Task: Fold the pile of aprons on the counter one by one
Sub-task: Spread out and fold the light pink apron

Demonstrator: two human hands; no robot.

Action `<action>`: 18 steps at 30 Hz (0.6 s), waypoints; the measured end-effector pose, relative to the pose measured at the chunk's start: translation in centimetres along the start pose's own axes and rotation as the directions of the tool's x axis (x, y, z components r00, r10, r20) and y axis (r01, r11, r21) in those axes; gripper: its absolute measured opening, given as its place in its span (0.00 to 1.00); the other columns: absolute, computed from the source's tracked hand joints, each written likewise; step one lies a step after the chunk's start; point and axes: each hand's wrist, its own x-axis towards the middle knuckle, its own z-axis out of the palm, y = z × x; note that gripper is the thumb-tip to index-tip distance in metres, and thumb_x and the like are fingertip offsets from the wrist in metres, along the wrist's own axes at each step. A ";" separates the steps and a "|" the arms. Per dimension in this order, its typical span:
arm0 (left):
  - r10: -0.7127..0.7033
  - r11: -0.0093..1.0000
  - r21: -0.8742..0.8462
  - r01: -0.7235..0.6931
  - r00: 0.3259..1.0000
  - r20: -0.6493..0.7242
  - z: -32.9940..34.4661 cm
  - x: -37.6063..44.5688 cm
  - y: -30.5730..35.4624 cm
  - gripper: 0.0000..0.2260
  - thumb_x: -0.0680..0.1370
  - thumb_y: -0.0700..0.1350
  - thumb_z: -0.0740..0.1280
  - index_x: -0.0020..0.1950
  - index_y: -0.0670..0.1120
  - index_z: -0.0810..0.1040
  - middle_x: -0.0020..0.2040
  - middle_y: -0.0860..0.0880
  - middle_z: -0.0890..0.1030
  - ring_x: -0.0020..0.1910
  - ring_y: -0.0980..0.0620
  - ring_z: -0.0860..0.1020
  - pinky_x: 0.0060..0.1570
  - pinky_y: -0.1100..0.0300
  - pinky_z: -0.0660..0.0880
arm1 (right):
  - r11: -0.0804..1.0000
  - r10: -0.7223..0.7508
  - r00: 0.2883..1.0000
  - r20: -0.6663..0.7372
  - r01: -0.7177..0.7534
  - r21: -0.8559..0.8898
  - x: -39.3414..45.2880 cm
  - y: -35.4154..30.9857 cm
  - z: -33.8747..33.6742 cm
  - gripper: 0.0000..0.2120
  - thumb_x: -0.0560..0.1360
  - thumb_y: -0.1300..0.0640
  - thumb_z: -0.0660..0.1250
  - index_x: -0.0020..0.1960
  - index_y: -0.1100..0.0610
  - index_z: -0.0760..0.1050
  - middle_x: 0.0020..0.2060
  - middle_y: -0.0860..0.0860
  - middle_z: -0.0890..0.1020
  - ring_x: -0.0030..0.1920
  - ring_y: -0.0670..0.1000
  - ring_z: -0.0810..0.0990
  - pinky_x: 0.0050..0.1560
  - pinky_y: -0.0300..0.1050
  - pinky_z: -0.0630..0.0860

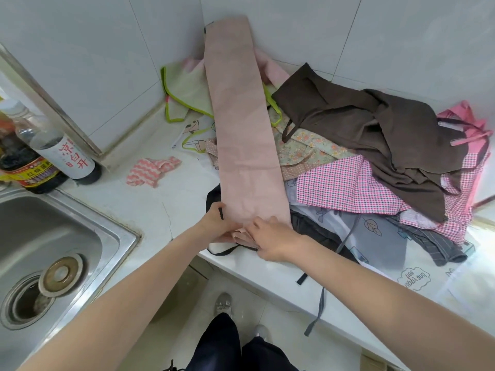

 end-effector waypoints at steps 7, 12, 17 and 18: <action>0.007 0.998 0.066 0.009 0.972 -0.234 -2.4 0.4 -1.2 0.15 0.77 0.33 0.59 0.63 0.42 0.67 0.33 0.45 0.77 0.25 0.52 0.75 0.28 0.64 0.75 | 0.998 0.037 0.974 0.223 -0.026 -0.053 2.3 0.1 -1.5 0.21 0.82 0.58 0.52 0.73 0.59 0.59 0.65 0.58 0.63 0.58 0.63 0.69 0.51 0.51 0.68; 0.410 0.833 0.368 -0.413 0.908 0.092 -2.3 0.2 -1.5 0.18 0.75 0.29 0.56 0.56 0.45 0.76 0.46 0.53 0.80 0.49 0.49 0.77 0.49 0.68 0.71 | 0.956 -0.078 0.963 0.259 -0.001 0.292 2.0 0.9 -4.8 0.12 0.82 0.50 0.54 0.59 0.54 0.72 0.51 0.48 0.76 0.52 0.51 0.73 0.54 0.41 0.67; 0.234 0.767 0.540 -0.347 0.935 0.268 -3.3 1.5 -2.3 0.19 0.69 0.44 0.60 0.56 0.38 0.77 0.49 0.44 0.80 0.51 0.47 0.76 0.53 0.56 0.71 | 0.854 0.021 0.987 0.160 -0.101 0.511 3.5 2.7 -5.2 0.13 0.80 0.57 0.56 0.38 0.55 0.69 0.37 0.47 0.71 0.44 0.49 0.70 0.36 0.37 0.64; 0.241 0.815 0.470 -0.340 0.936 0.258 -3.5 1.5 -2.5 0.22 0.67 0.50 0.62 0.54 0.37 0.77 0.46 0.46 0.78 0.48 0.48 0.76 0.53 0.55 0.71 | 0.841 0.033 0.988 0.152 -0.110 0.529 3.4 3.4 -5.0 0.14 0.79 0.57 0.58 0.35 0.54 0.66 0.34 0.47 0.69 0.41 0.49 0.69 0.34 0.38 0.63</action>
